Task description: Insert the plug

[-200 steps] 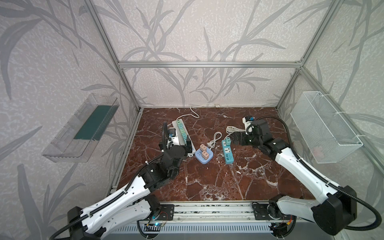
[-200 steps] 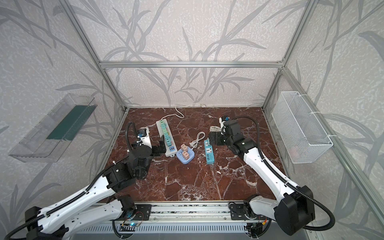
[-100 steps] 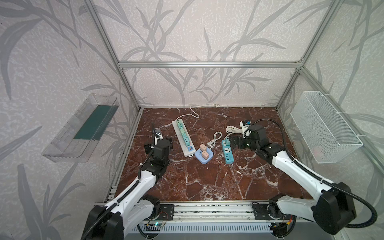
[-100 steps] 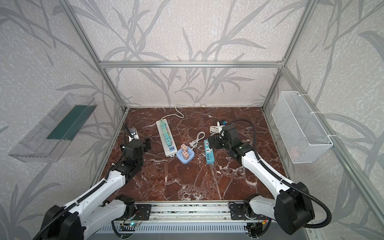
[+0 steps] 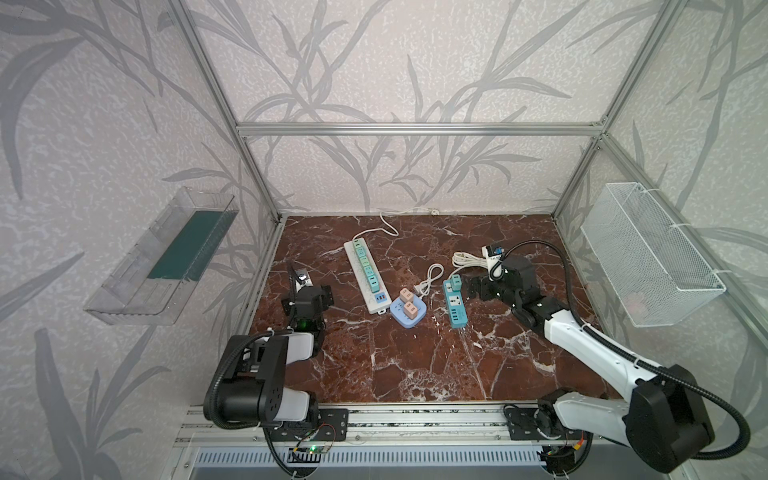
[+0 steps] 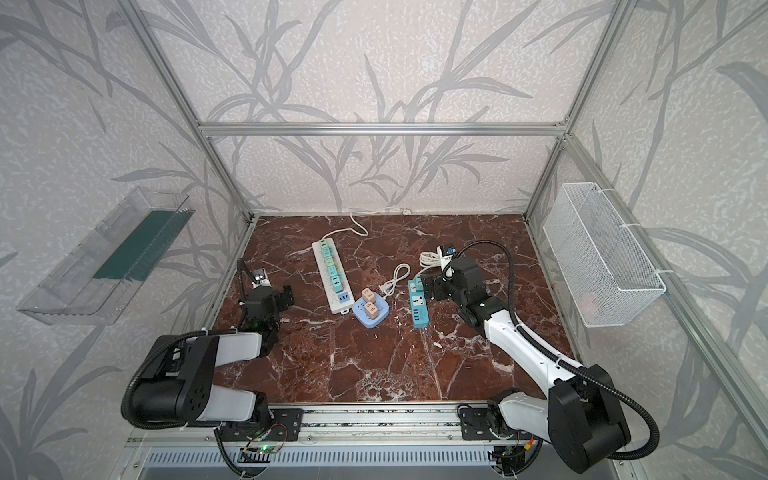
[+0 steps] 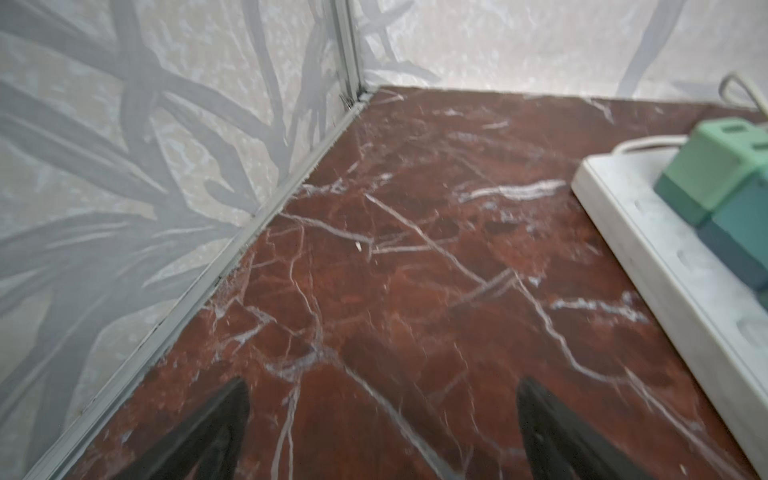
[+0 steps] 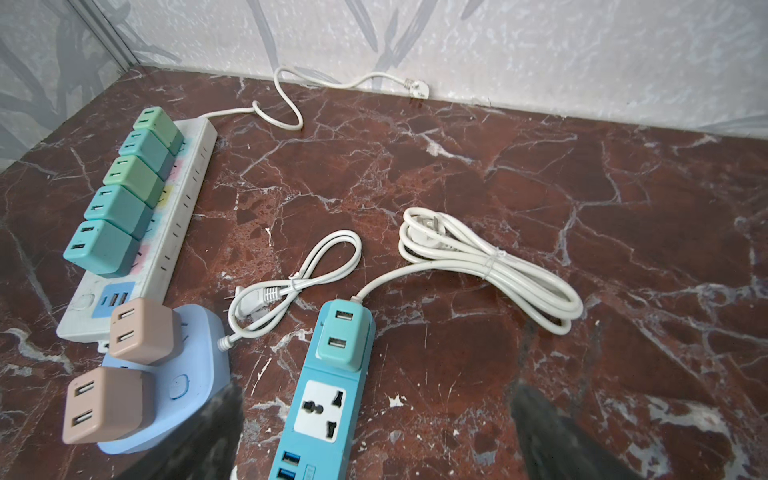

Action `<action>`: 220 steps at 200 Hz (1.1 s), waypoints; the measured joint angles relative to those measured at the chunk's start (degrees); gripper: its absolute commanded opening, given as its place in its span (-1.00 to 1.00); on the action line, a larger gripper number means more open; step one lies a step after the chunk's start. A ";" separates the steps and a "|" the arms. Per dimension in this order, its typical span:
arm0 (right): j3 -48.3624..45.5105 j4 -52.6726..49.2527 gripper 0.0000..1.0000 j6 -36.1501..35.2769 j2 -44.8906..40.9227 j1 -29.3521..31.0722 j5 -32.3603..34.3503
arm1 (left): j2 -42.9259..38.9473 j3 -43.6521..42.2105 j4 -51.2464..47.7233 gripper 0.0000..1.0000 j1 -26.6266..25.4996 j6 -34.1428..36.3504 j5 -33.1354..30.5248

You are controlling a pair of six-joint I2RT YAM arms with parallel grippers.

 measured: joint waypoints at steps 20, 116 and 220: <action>-2.62 2.69 0.98 -2.12 -1.90 -0.83 2.38 | 3.32 0.70 0.15 0.98 0.22 -0.50 1.18; -18.67 23.61 0.98 -13.33 -3.58 -4.94 13.09 | 4.02 1.51 5.77 0.98 0.22 -0.35 2.58; -28.85 65.81 0.98 -17.25 23.78 -5.68 19.87 | 4.04 1.51 6.71 0.98 0.22 -0.13 2.95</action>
